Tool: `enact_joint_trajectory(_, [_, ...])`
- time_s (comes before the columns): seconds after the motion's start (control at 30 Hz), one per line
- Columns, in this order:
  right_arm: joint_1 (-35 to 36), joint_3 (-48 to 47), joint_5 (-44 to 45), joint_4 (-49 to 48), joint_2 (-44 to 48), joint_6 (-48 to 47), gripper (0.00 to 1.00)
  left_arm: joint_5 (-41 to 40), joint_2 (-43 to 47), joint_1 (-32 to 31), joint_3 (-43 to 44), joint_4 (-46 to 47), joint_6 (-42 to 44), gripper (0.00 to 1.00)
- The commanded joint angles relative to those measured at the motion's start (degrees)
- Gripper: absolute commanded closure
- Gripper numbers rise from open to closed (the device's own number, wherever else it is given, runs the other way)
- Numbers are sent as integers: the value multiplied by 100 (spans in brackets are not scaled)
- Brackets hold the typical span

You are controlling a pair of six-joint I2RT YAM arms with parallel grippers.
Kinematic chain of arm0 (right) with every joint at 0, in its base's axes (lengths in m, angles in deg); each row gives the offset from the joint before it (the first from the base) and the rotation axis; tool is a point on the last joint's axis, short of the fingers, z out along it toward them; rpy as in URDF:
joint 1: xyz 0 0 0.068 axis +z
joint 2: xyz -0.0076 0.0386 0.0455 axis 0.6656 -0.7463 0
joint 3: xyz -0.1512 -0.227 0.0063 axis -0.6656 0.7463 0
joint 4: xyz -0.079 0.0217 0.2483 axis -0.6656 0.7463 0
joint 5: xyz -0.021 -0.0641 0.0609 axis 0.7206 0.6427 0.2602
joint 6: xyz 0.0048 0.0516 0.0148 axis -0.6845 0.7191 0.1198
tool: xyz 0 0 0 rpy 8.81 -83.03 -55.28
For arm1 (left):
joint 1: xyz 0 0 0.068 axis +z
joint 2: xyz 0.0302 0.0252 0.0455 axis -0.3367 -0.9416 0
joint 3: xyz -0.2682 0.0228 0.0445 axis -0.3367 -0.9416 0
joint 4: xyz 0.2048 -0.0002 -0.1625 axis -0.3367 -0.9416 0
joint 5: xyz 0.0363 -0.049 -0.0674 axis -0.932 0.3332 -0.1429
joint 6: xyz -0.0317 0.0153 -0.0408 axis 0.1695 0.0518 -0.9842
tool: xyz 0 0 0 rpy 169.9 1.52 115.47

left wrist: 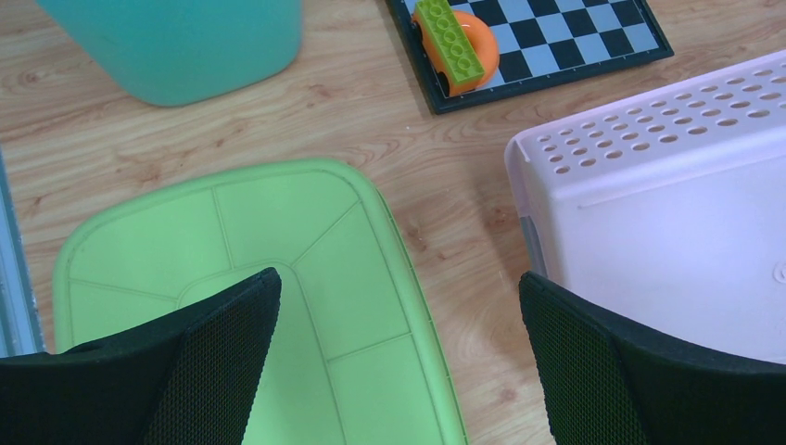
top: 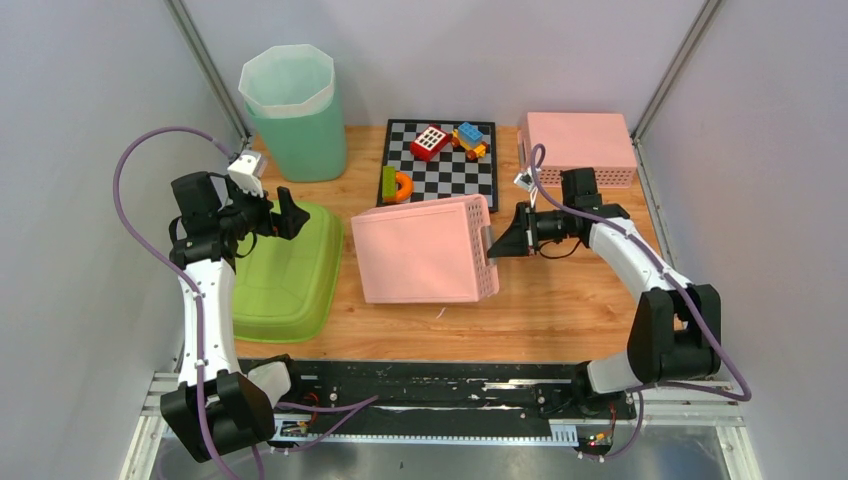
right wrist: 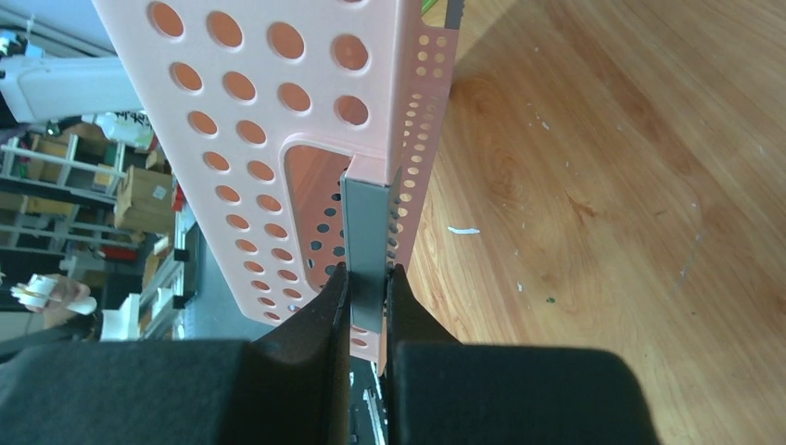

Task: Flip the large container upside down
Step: Turn the container upside down at the center of the board.

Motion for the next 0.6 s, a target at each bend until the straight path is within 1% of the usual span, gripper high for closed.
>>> enact_joint_trajectory(0.0, [-267, 6, -117, 55, -161, 270, 98, 79, 63, 35, 24, 48, 6, 0])
enact_joint_trajectory(0.3, [-590, 77, -31, 59, -470, 417, 98, 85, 67, 35, 25, 47, -5, 0])
enact_joint_trajectory(0.57, [-594, 164, 49, -38, -352, 386, 98, 113, 83, 36, 16, 53, -2, 0])
